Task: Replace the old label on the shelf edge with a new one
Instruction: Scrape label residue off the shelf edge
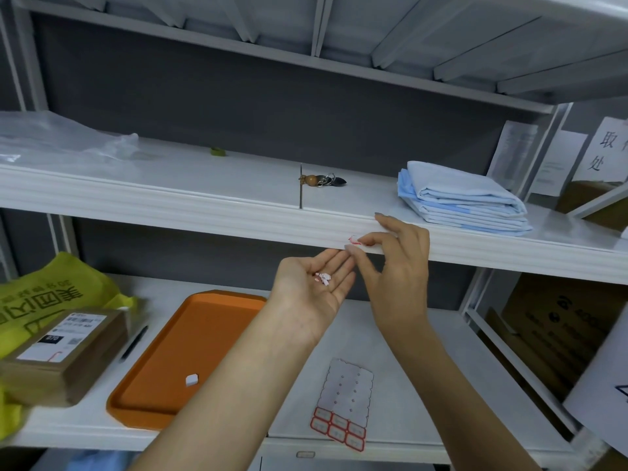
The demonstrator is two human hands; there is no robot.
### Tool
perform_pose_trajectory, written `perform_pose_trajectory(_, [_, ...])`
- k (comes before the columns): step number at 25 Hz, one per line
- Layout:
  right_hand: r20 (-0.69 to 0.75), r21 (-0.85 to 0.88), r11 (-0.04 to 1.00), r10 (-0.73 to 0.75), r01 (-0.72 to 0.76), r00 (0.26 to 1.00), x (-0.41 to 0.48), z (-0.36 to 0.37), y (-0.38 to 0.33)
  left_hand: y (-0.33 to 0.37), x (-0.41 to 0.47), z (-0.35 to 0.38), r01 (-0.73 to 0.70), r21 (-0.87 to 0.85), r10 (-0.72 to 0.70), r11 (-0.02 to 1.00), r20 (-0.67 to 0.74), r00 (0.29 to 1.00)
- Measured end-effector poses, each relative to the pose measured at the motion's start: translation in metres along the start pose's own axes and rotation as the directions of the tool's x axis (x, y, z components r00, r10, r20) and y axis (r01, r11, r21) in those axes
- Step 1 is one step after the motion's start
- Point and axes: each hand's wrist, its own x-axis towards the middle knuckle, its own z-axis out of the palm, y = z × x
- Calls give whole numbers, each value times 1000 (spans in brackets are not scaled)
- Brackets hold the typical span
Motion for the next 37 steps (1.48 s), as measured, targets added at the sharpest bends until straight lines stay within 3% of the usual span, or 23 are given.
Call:
perform_pose_trajectory(6, [-92, -14, 999, -49, 48, 994, 1, 7, 3, 1, 1, -1, 0, 24, 0, 1000, 4, 1000])
perform_pose_trajectory(15, [-101, -31, 998, -55, 52, 993, -1, 15, 11, 0, 5, -2, 1, 18, -1, 1000, 11, 1000])
perform_pose_trajectory(24, [-220, -79, 972, -235, 223, 947, 2, 26, 24, 1, 8, -4, 14, 20, -15, 1000, 19, 1000])
perform_pose_trajectory(31, [-149, 16, 985, -166, 171, 975, 2, 22, 28, 2, 8, -4, 20, 16, -20, 1000, 17, 1000])
perform_pose_trajectory(37, [-171, -37, 980, -197, 193, 965, 3, 23, 28, 1, 7, -4, 15, 26, -15, 1000, 17, 1000])
